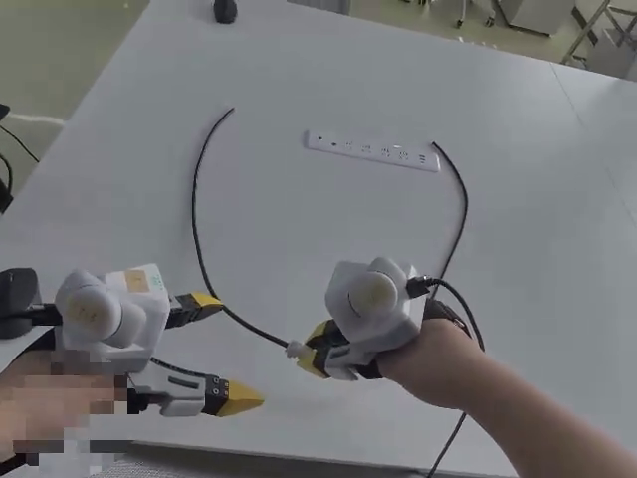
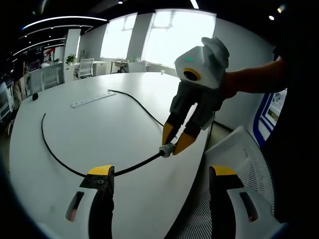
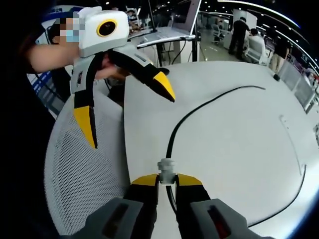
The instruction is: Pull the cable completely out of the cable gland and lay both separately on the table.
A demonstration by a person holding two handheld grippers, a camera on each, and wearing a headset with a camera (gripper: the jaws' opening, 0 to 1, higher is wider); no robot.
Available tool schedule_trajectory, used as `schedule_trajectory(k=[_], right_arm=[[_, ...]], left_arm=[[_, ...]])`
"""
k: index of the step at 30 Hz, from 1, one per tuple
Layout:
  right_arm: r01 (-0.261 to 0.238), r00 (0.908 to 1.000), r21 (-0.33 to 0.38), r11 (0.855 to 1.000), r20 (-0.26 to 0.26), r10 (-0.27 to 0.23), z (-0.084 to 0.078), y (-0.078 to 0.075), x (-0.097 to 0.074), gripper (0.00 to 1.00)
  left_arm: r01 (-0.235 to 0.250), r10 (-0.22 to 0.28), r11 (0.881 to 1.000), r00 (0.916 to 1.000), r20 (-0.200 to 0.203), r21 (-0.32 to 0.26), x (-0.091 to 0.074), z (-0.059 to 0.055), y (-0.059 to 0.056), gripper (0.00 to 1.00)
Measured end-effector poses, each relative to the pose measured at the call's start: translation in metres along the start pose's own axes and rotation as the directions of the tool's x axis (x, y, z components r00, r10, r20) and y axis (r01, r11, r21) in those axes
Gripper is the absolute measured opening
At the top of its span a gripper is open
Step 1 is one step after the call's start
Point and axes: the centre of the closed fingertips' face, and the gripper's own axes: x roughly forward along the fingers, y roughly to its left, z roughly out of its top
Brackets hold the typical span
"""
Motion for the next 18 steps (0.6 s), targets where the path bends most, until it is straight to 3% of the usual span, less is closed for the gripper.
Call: schedule_trajectory(k=[5, 9, 18], right_arm=[[0.009, 0.9999, -0.026, 1.000, 0.006, -0.009, 0.002, 0.003, -0.009, 0.07], [0.005, 0.9999, -0.043, 0.999, 0.013, -0.004, 0.004, 0.007, -0.016, 0.07], [0.015, 0.9998, -0.089, 0.996, 0.018, -0.013, 0.005, 0.013, -0.025, 0.07]], left_arm=[[0.017, -0.017, 1.000, 0.9999, -0.001, 0.018, 0.008, 0.005, -0.001, 0.77], [0.036, -0.037, 0.999, 0.9990, 0.027, 0.028, 0.014, 0.014, -0.006, 0.75], [0.081, -0.081, 0.993, 0.9967, -0.005, 0.083, 0.028, 0.015, -0.017, 0.67]])
